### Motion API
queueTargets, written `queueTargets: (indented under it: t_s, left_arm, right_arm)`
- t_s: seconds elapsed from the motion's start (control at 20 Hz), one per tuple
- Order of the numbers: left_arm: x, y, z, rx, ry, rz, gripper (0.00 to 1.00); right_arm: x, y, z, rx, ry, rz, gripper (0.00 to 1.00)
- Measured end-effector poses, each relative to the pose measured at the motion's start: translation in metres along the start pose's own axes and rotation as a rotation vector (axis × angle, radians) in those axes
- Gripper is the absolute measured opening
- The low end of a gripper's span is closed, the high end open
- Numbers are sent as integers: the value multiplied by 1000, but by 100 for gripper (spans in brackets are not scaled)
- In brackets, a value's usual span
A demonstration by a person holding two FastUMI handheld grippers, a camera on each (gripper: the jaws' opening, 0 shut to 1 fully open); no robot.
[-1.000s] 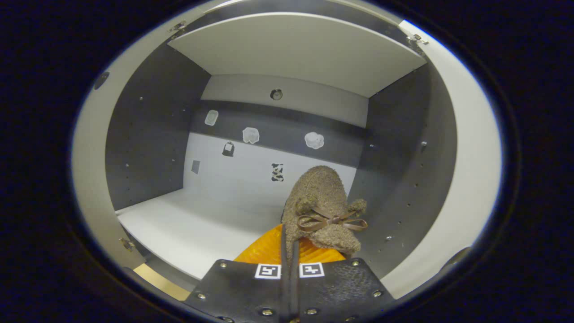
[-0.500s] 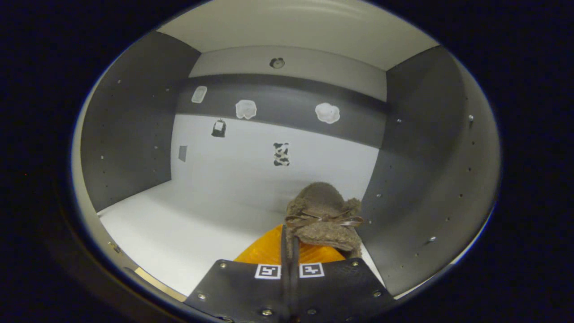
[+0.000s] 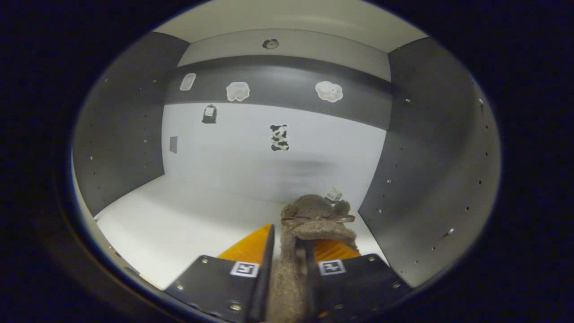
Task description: Grab one shoe with the right hand and put it into the shoe cabinet, grab the other shoe with the left hand and put it into the shoe cabinet; then close the right door with the right hand and the left door with the left hand.
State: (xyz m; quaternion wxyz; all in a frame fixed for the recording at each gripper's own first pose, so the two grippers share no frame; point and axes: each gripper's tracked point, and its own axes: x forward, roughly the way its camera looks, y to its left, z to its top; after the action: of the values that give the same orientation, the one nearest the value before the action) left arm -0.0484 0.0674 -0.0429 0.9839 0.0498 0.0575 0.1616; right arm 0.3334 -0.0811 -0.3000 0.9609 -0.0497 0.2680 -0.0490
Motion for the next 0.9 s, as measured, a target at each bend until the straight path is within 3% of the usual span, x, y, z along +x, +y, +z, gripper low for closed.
queueTargets:
  t_s: [0.15,0.6,0.9]
  left_arm:
    - [-2,-10,-5,-10,12,-38,96]
    - [-7,-23,-13,-31,33,-128,96]
    - [-12,-43,-30,-31,74,-229,96]
  right_arm:
    - [-13,11,-5,-18,20,51,90]
    - [-55,3,-2,6,33,67,89]
    - [-133,-16,57,50,-136,52,90]
